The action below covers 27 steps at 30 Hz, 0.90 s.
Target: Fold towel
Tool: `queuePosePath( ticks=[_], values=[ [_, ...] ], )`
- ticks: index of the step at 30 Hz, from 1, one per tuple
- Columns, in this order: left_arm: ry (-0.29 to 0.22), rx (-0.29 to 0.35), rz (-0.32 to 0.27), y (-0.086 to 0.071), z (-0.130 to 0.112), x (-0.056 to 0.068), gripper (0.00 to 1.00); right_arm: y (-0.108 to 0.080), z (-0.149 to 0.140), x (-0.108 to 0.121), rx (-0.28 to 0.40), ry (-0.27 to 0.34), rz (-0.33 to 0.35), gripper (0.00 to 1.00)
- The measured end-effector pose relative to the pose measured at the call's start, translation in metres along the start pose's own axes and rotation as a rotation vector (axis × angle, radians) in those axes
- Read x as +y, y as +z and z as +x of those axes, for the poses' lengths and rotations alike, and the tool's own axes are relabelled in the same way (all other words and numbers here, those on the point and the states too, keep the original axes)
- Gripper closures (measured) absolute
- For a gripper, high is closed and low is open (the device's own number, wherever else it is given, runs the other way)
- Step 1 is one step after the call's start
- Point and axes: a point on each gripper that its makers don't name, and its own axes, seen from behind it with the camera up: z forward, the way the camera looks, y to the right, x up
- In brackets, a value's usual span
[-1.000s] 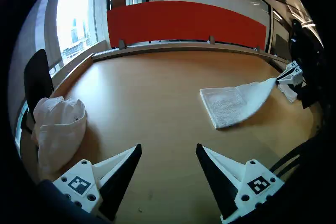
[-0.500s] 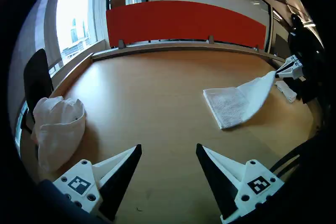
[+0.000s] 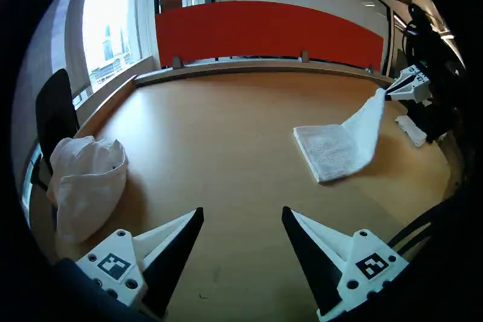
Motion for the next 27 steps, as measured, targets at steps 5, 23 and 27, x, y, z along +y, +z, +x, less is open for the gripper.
queuePosePath(
  ticks=[5, 23, 27],
  values=[
    [-0.004, 0.001, 0.002, -0.004, -0.002, 0.000, 0.04, 0.015, 0.018, -0.017, 0.007, -0.040, 0.049, 0.97],
    [-0.022, -0.006, 0.031, -0.018, -0.011, -0.008, 0.04, 0.091, 0.027, -0.094, -0.052, -0.140, 0.252, 0.97],
    [-0.032, -0.013, 0.042, -0.020, -0.014, -0.011, 0.04, 0.110, 0.014, -0.110, -0.087, -0.149, 0.285, 0.97]
  ],
)
